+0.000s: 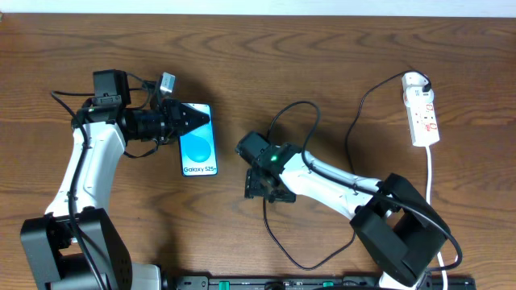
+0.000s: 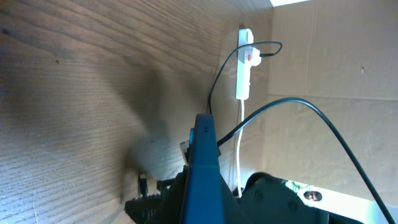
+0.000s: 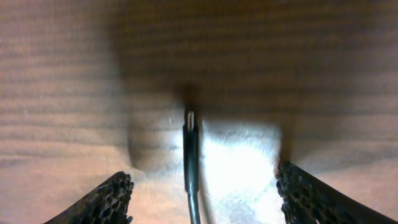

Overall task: Plug charger to phone and switch on socket
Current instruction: 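Close the right gripper on the USB-C plug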

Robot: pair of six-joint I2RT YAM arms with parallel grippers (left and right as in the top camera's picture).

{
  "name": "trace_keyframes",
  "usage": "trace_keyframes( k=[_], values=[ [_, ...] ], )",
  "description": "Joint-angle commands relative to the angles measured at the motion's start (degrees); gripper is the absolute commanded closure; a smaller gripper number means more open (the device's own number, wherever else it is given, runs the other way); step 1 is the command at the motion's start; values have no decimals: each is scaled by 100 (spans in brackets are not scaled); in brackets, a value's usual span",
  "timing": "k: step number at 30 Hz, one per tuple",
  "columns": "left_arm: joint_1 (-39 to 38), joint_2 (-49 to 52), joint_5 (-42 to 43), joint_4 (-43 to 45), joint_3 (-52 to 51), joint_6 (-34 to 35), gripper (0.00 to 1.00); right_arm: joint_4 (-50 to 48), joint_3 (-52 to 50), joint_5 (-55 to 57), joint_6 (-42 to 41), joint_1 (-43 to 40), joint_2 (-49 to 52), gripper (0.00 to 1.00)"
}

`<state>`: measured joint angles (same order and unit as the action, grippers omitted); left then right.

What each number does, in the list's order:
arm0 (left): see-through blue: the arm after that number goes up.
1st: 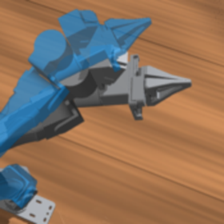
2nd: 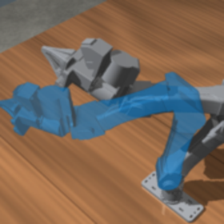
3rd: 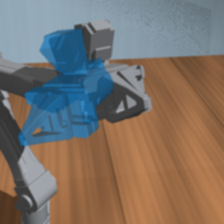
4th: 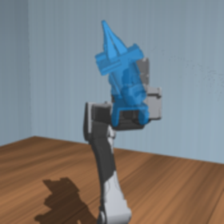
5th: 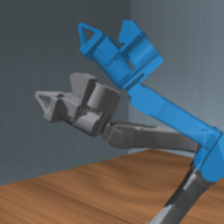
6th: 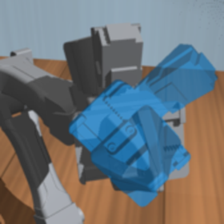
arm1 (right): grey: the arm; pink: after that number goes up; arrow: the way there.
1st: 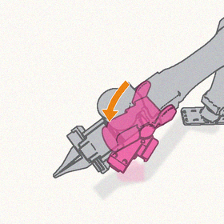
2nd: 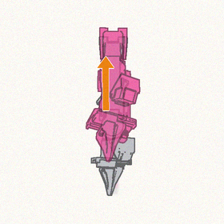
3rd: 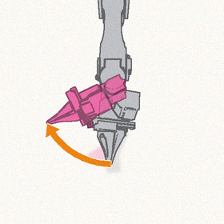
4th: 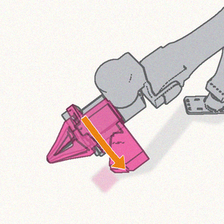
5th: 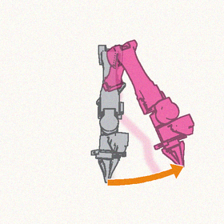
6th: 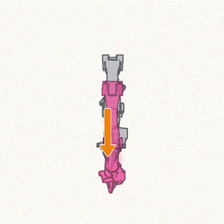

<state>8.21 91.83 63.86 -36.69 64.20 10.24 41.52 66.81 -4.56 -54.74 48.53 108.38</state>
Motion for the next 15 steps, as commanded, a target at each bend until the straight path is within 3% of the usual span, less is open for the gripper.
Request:
trace_keyframes(
  k=[1,7,15],
  values=[
    [31,-107,28,-39,-13,-81,93,59,24,210,-149,155,72,28],
    [31,-107,-9,-57,-13,-81,93,184,24,466,-282,184,72,37],
    [31,-107,-7,-57,-13,-81,93,258,24,772,-446,181,74,38]
  ],
)
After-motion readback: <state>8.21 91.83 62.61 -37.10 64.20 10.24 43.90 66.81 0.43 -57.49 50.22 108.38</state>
